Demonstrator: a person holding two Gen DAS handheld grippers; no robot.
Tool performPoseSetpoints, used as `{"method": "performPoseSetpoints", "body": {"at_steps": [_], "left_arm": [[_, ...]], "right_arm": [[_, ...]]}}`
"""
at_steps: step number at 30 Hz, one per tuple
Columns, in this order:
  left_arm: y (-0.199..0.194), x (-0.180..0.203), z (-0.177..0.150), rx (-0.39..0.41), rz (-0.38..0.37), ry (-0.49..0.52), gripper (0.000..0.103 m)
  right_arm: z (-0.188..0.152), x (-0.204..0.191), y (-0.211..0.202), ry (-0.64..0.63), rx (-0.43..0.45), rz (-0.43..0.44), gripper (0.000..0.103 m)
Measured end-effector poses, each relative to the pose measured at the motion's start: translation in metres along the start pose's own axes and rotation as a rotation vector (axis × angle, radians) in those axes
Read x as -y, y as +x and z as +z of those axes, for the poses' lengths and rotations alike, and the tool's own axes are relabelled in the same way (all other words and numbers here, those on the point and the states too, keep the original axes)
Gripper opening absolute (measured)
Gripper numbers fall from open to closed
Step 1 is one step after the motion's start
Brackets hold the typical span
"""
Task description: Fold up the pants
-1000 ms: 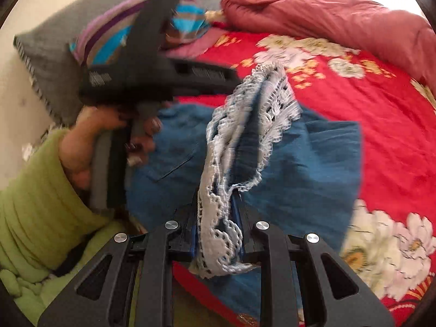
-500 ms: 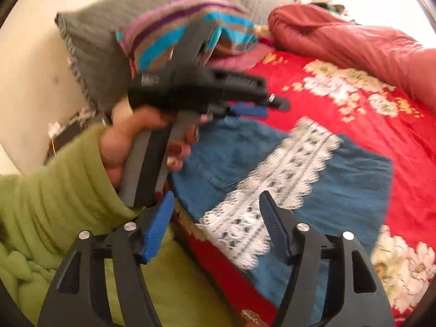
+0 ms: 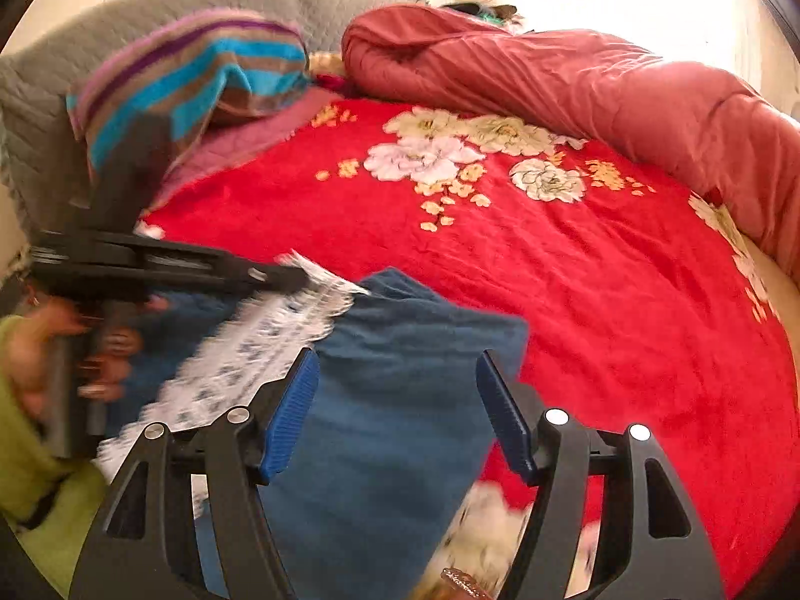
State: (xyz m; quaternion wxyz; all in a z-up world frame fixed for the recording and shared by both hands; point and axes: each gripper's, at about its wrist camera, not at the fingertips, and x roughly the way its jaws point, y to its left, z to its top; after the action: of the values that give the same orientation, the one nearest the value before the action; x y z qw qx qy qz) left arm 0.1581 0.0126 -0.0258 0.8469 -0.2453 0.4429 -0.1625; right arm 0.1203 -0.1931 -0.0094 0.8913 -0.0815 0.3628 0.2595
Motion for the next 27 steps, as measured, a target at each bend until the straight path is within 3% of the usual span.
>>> {"method": "performPoseSetpoints", "body": {"at_steps": [2,5,10,15,22,24,27], "left_arm": [[-0.008,-0.001,-0.001,0.017,0.022,0.012,0.010],[-0.007,-0.003,-0.004,0.016,0.088,0.059,0.010],[0.004,-0.011,-0.007,0.002,0.092,0.043,0.017],[-0.022,-0.002,-0.011,0.042,0.119,0.089,0.026],[-0.059,0.010,-0.023,0.093,0.168,0.116,0.055],[-0.070,0.012,-0.028,0.108,0.182,0.110,0.062],[-0.087,0.012,-0.037,0.124,0.195,0.091,0.071]], "right_arm": [[0.000,0.003,0.025,-0.030,-0.079,-0.039,0.064],[-0.010,0.004,0.045,-0.049,-0.129,-0.058,0.064],[-0.014,0.009,0.044,-0.012,-0.121,-0.054,0.065],[-0.015,0.004,0.010,0.020,-0.058,-0.029,0.064],[-0.020,-0.002,-0.028,0.041,-0.011,0.008,0.065],[-0.023,-0.005,-0.036,0.038,-0.003,-0.001,0.093],[-0.029,-0.009,-0.051,0.033,0.019,0.009,0.092]]}}
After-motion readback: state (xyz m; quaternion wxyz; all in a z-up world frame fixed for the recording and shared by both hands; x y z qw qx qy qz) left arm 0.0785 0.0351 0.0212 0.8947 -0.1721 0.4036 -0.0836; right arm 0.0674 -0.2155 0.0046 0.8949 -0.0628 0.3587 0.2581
